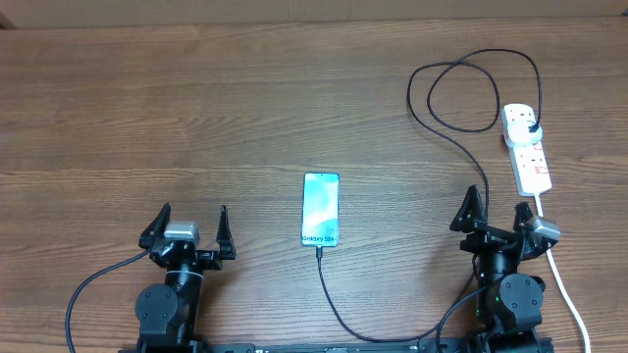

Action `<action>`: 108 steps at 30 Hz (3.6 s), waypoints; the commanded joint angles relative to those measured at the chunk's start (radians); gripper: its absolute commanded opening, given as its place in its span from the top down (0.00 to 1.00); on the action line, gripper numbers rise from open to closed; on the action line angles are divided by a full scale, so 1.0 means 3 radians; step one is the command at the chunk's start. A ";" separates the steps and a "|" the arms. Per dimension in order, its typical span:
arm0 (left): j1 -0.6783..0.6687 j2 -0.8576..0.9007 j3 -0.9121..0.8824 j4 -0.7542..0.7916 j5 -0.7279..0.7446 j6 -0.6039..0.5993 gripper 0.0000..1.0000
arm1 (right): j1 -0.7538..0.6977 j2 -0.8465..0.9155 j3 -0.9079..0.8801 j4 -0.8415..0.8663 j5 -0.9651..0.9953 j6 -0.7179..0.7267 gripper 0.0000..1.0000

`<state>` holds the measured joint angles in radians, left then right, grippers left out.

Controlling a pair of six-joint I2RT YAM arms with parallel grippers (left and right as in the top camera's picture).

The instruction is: Plug charger to phone and switch on socket

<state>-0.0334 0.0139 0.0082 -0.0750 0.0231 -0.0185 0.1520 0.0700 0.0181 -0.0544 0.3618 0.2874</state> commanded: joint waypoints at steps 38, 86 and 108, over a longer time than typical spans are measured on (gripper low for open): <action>-0.0022 -0.0019 -0.0010 -0.0008 0.0034 0.0064 0.00 | -0.0334 -0.0056 -0.0033 0.0004 -0.0024 -0.0003 0.00; -0.0022 -0.0019 -0.0010 -0.0008 0.0034 0.0064 0.01 | -0.0601 -0.0224 -0.0036 -0.0093 -0.1213 -0.1049 0.00; -0.0015 -0.0037 -0.0011 0.0000 0.0034 0.0064 0.00 | -0.0629 -0.0224 -0.0037 -0.0092 -0.1213 -0.1049 0.00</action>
<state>-0.0334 0.0139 0.0082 -0.0750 0.0231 -0.0185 -0.0322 0.0113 0.0181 -0.0872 0.0036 -0.0231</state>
